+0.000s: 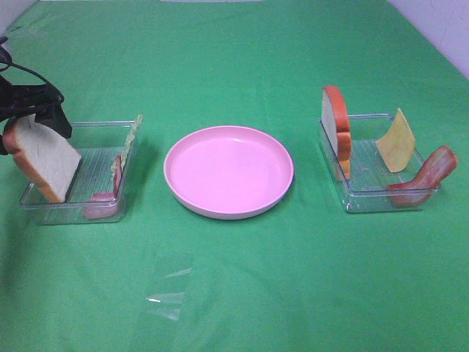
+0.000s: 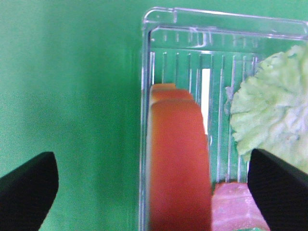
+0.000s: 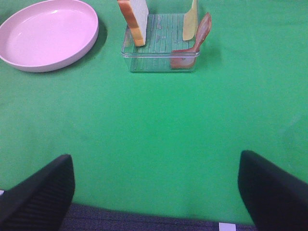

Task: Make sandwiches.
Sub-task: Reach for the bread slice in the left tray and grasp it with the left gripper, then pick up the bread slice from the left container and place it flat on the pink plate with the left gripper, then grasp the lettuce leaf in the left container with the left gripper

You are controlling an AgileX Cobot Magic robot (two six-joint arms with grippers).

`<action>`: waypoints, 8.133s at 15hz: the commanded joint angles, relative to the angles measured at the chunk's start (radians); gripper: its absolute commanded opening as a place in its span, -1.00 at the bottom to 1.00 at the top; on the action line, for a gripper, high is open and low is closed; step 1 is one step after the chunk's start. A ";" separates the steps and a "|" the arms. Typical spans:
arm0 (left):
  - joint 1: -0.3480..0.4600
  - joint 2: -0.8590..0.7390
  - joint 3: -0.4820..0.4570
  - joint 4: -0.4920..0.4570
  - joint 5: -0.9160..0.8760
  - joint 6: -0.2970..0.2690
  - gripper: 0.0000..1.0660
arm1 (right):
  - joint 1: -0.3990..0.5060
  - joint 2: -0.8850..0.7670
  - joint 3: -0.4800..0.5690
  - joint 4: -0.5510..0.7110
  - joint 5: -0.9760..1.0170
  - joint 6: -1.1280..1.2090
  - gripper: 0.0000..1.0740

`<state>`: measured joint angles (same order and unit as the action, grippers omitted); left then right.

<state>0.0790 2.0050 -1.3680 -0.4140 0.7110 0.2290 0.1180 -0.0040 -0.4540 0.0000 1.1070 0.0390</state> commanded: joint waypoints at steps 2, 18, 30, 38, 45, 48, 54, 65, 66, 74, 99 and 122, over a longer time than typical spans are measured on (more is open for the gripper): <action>0.001 0.002 -0.008 -0.049 -0.014 0.026 0.83 | 0.000 -0.026 0.004 0.000 -0.004 -0.013 0.67; 0.001 -0.005 -0.157 -0.083 0.224 -0.036 -0.73 | 0.000 -0.026 0.004 0.000 -0.004 -0.013 0.67; -0.023 -0.005 -0.718 -0.042 0.561 -0.220 -0.73 | 0.000 -0.026 0.004 0.000 -0.004 -0.013 0.67; -0.326 0.022 -0.718 -0.106 0.314 -0.220 -0.73 | 0.000 -0.026 0.004 0.000 -0.004 -0.013 0.67; -0.519 0.174 -0.718 -0.173 0.219 -0.220 -0.73 | 0.000 -0.026 0.004 0.000 -0.004 -0.013 0.67; -0.531 0.235 -0.718 -0.217 0.224 -0.249 -0.73 | 0.000 -0.026 0.004 0.000 -0.004 -0.013 0.67; -0.531 0.332 -0.718 -0.218 0.275 -0.335 -0.73 | 0.000 -0.026 0.004 0.000 -0.004 -0.013 0.67; -0.531 0.428 -0.718 -0.235 0.245 -0.341 -0.71 | 0.000 -0.026 0.004 0.000 -0.004 -0.013 0.67; -0.531 0.428 -0.718 -0.234 0.244 -0.346 -0.68 | 0.000 -0.026 0.004 0.000 -0.004 -0.013 0.67; -0.531 0.426 -0.718 -0.169 0.277 -0.352 0.75 | 0.000 -0.026 0.004 0.000 -0.004 -0.013 0.67; -0.560 0.250 -1.103 0.435 0.606 -0.477 0.74 | 0.000 -0.026 0.004 0.000 -0.004 -0.013 0.67; -0.407 0.360 -0.714 0.374 0.582 -0.566 0.74 | 0.000 -0.026 0.004 0.000 -0.004 -0.013 0.67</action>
<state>-0.3260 2.3620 -2.0880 -0.0390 1.2150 -0.3310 0.1180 -0.0040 -0.4540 0.0000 1.1070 0.0390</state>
